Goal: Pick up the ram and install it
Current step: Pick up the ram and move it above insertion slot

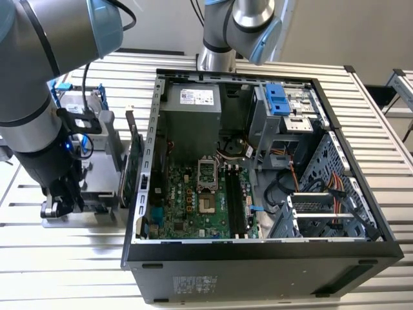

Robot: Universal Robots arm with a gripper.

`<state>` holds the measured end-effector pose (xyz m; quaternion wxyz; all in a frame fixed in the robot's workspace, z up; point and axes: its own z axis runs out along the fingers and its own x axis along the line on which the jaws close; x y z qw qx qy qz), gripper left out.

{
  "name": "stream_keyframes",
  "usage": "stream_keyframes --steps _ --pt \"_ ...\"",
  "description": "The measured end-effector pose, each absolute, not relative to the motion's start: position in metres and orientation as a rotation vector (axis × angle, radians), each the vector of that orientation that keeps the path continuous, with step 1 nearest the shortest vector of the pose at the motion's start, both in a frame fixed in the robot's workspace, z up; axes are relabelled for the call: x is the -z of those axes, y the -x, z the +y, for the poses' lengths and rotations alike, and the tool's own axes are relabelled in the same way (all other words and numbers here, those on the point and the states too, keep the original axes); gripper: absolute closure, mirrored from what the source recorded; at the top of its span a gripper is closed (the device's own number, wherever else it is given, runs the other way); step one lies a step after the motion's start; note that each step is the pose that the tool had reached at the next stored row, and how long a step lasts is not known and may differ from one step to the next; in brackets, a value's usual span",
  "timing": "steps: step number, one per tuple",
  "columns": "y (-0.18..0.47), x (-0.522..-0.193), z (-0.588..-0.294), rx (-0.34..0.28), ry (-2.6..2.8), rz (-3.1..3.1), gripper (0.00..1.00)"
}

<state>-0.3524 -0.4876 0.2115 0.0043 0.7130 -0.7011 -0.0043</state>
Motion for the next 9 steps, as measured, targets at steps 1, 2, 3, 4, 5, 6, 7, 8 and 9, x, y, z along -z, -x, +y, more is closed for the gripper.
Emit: stream_keyframes --steps 1,2,3,4,5,6,7,8,9 --pt "0.3525 -0.2120 -0.4876 0.013 -2.234 -2.197 1.00" --pt "0.3524 -0.2126 -0.4876 0.014 -2.234 -2.197 1.00" --pt "0.3524 -0.2133 -0.4876 0.013 -2.234 -2.197 1.00" --pt "0.3525 -0.2140 -0.4876 0.013 -2.234 -2.197 1.00" --pt "0.3524 -0.2146 -0.4876 0.014 -2.234 -2.197 1.00" --pt "0.3524 -0.2152 -0.4876 0.013 -2.234 -2.197 1.00" --pt "0.3524 -0.2157 -0.4876 0.013 -2.234 -2.197 1.00" --pt "0.3524 -0.2163 -0.4876 0.014 -2.234 -2.197 1.00" --pt "0.3524 -0.2169 -0.4876 0.013 -2.234 -2.197 1.00"
